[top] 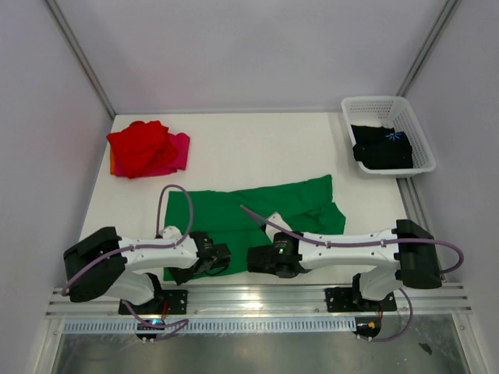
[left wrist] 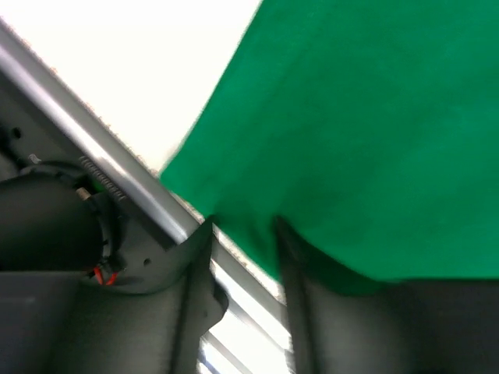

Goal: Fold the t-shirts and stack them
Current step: Grap the side of the flattened tshirt closest away from the robot with both arms

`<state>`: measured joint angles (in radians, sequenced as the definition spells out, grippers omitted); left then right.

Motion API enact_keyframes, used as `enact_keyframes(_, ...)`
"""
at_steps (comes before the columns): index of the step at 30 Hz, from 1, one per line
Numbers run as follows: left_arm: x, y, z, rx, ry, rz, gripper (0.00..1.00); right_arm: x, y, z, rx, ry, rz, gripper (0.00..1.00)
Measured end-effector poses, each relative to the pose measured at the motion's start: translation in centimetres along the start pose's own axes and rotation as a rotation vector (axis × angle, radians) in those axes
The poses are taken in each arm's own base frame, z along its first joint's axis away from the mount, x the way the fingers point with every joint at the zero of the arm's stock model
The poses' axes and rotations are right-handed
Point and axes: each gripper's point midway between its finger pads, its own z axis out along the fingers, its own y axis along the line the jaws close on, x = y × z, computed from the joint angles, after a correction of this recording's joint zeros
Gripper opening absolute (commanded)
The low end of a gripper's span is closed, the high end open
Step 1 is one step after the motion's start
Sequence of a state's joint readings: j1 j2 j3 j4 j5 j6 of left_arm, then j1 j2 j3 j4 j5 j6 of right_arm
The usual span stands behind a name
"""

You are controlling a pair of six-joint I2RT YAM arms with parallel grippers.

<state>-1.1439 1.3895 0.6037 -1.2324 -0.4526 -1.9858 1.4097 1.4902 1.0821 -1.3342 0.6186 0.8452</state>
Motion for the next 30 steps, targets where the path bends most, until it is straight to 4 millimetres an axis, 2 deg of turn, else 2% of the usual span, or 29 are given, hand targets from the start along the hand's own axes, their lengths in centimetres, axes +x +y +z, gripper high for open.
enact_keyframes(2,0.0,-0.3,0.1,0.012,-0.007,-0.003,0.28,0.0,0.0,0.0,0.000,0.000,0.001,0.03)
enact_keyframes(4,-0.1,-0.6,0.1,0.024,-0.013,-0.005,0.27,0.0,0.0,0.0,0.000,0.000,0.000,0.03)
enact_keyframes(5,-0.3,-1.0,-0.1,0.040,-0.017,-0.011,0.28,0.0,0.0,0.0,0.000,0.000,0.000,0.03)
enact_keyframes(8,-1.0,-2.2,-0.9,0.075,-0.041,-0.025,0.41,0.0,0.0,0.0,0.001,0.000,0.003,0.03)
enact_keyframes(9,-1.4,-2.9,-1.7,0.093,-0.052,-0.033,0.46,0.0,0.0,0.0,0.000,0.000,0.005,0.03)
enact_keyframes(11,-2.6,-5.8,-4.4,0.169,-0.070,-0.073,0.51,0.0,0.0,0.0,0.002,0.000,0.012,0.03)
enact_keyframes(13,-3.9,-8.6,-7.2,0.246,-0.085,-0.117,0.53,0.0,0.0,0.0,0.004,-0.002,0.022,0.03)
enact_keyframes(16,-5.3,-10.7,-9.6,0.312,-0.110,-0.156,0.55,-0.1,0.0,-0.1,0.002,-0.005,0.036,0.03)
enact_keyframes(19,-6.1,-11.0,-10.1,0.327,-0.142,-0.164,0.59,-0.1,0.0,-0.1,-0.002,-0.007,0.052,0.03)
enact_keyframes(30,-5.8,-9.5,-7.8,0.225,-0.190,-0.099,0.60,-0.1,0.0,-0.1,-0.001,-0.012,0.072,0.03)
